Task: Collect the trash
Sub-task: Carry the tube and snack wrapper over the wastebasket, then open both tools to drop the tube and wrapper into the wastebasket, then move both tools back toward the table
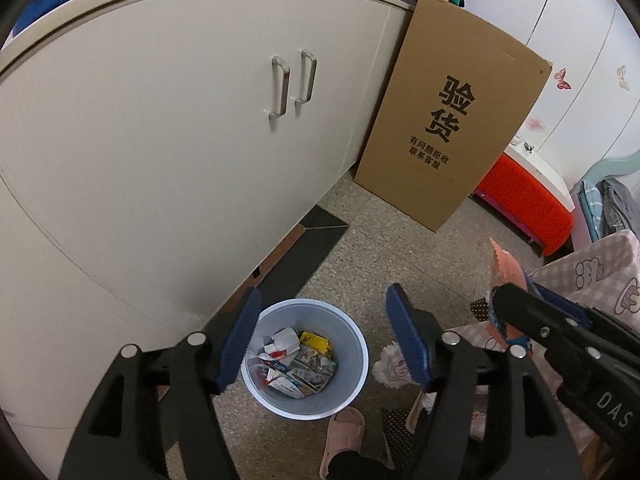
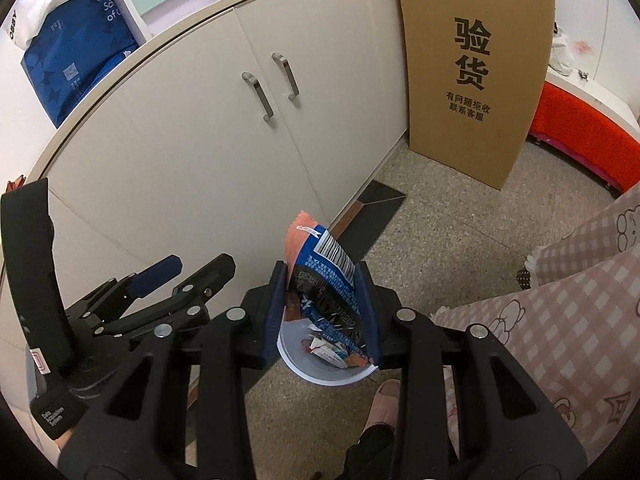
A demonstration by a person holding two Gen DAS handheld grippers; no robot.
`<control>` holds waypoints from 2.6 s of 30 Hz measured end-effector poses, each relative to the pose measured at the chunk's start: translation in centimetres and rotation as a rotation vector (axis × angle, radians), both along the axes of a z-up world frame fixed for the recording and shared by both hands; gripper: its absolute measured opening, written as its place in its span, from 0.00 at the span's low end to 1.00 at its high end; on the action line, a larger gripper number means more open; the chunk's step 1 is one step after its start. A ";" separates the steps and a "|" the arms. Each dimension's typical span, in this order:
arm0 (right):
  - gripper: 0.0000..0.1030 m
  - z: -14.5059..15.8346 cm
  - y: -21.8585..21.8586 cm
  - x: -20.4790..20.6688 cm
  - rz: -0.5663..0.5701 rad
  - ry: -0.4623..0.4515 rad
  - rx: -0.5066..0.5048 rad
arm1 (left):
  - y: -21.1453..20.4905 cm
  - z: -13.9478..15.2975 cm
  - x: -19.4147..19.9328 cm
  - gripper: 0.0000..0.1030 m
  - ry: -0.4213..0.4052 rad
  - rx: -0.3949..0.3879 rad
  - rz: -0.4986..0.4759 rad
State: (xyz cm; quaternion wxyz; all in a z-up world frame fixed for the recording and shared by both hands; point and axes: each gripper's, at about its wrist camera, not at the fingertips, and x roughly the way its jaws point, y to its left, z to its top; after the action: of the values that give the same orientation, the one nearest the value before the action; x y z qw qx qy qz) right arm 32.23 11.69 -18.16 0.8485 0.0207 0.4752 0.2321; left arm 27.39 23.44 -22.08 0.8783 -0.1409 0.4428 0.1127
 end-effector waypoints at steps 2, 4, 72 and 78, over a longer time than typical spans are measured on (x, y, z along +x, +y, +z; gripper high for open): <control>0.33 -0.1 0.0 -0.1 0.002 0.004 0.002 | 0.0 0.1 -0.1 0.64 -0.001 0.001 0.000; 0.33 -0.1 0.1 -0.3 0.004 0.007 0.005 | 0.1 0.1 -0.2 0.65 -0.003 -0.001 0.001; 0.53 12.2 -21.2 -5.1 -0.275 -0.234 0.091 | -11.7 12.5 -2.1 0.81 -0.134 0.118 -0.169; 0.53 12.2 -33.9 -7.0 -0.489 -0.236 0.106 | -21.7 14.7 0.3 0.82 -0.169 0.114 -0.333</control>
State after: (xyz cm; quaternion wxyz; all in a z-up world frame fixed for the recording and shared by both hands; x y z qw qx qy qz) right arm 25.20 -22.21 -5.97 0.9265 0.1519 0.3412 0.0455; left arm 27.71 1.70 -7.35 0.9253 -0.0246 0.3777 -0.0214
